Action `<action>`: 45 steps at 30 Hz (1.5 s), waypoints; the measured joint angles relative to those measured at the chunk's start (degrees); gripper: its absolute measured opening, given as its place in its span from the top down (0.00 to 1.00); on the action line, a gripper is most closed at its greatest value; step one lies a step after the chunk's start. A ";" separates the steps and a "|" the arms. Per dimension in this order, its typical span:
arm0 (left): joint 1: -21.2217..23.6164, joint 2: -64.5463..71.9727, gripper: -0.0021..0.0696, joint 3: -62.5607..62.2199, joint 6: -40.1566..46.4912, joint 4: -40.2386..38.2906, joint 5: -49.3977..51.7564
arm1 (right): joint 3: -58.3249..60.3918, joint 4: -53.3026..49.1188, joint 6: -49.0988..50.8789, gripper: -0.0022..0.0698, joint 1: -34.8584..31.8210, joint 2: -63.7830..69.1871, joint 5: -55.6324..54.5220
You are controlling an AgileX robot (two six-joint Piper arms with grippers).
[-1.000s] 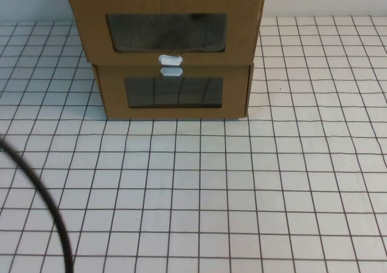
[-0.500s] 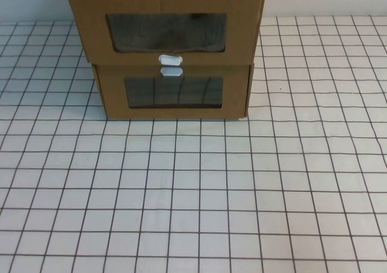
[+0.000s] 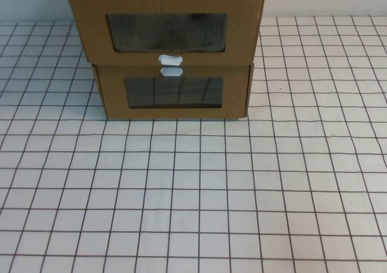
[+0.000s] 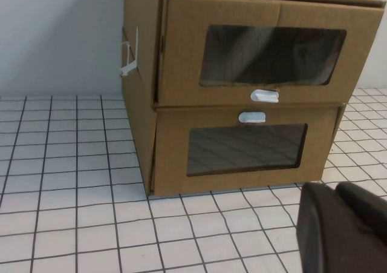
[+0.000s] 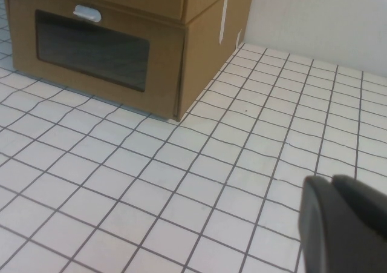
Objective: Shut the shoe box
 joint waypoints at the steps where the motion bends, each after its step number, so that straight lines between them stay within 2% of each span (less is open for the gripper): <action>1: 0.00 0.00 0.97 0.00 0.00 0.00 0.00 | 0.00 0.00 0.00 0.99 0.00 0.00 0.00; 14: 0.00 0.00 0.97 1.58 0.00 1.18 -1.57 | 0.08 0.13 0.00 0.99 0.00 0.00 0.00; 18: 0.00 -2.85 0.97 7.26 -0.23 9.80 -4.64 | 0.08 0.13 0.00 0.99 0.00 0.00 0.00; 21: 0.00 -6.39 0.97 13.40 -0.82 16.70 -11.26 | 0.08 0.13 0.00 0.99 0.00 0.00 0.10; 26: 0.00 -11.39 0.97 24.09 -4.29 19.35 -19.99 | 0.08 0.13 0.00 0.99 0.00 0.00 0.10; 34: 0.00 -11.61 0.97 26.29 -6.97 19.58 -7.44 | 0.08 0.13 0.00 0.99 0.00 0.00 0.18; 45: 0.00 -11.61 0.97 26.29 -7.38 19.58 -6.07 | 0.08 0.13 0.00 0.99 0.00 0.00 0.31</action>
